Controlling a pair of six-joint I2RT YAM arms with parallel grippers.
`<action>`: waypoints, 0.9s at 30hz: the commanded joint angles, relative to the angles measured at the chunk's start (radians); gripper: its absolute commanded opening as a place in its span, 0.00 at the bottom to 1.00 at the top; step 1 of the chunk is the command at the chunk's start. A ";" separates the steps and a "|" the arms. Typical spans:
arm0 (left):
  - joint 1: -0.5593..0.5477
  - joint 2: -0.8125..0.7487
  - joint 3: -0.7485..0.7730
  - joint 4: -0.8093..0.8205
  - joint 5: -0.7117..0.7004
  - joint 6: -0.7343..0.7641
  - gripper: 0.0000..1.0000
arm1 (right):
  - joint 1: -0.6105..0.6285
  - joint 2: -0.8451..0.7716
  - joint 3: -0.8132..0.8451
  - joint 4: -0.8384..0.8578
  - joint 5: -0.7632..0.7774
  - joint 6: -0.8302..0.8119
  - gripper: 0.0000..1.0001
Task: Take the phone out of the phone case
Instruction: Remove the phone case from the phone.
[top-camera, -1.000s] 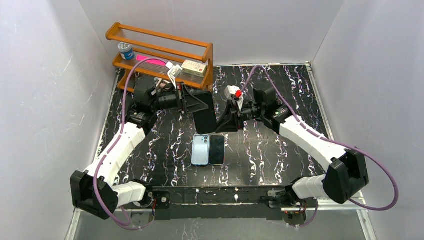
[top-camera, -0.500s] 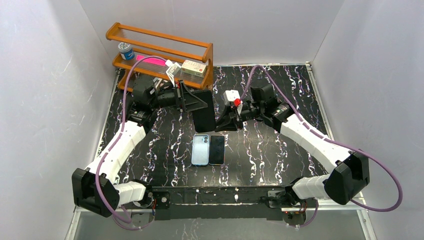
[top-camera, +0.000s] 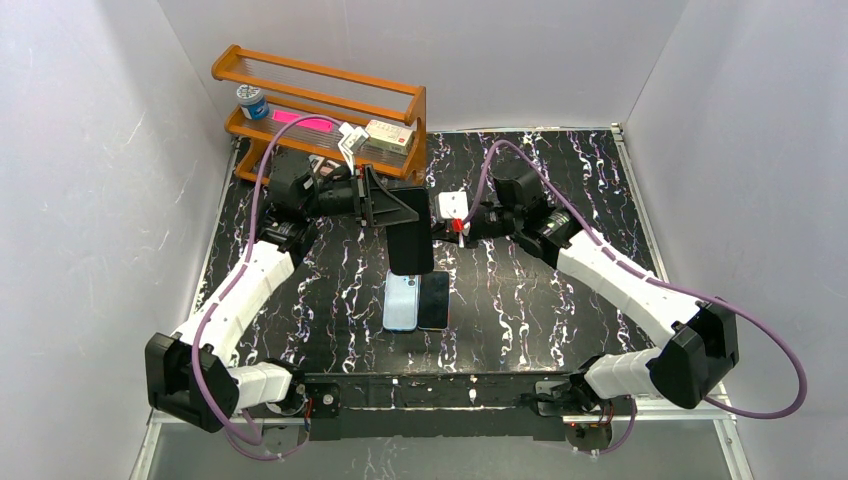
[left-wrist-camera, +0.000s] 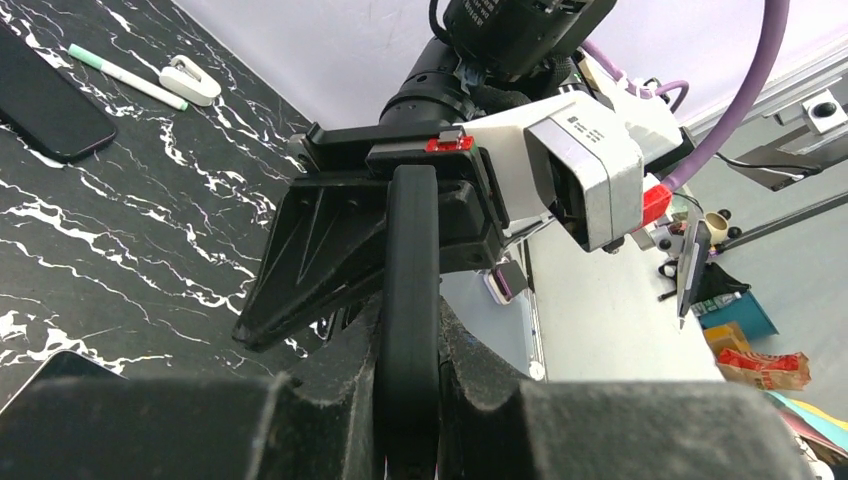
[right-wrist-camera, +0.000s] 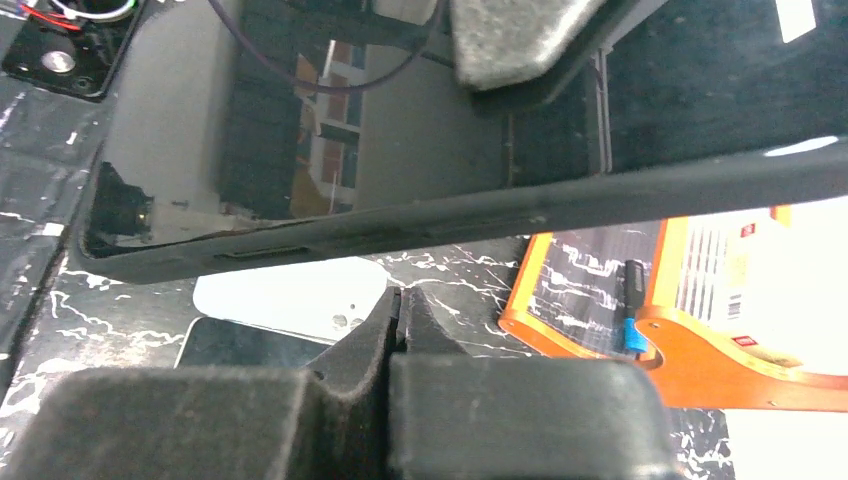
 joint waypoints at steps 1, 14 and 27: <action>-0.002 -0.026 0.026 0.017 0.027 -0.003 0.00 | 0.002 -0.028 0.016 0.071 0.044 -0.016 0.01; -0.001 -0.084 0.057 -0.169 -0.162 0.264 0.00 | 0.002 -0.136 -0.108 0.112 -0.091 0.391 0.49; -0.001 -0.109 0.023 -0.052 -0.108 0.206 0.00 | 0.001 -0.071 -0.100 0.201 -0.121 0.552 0.55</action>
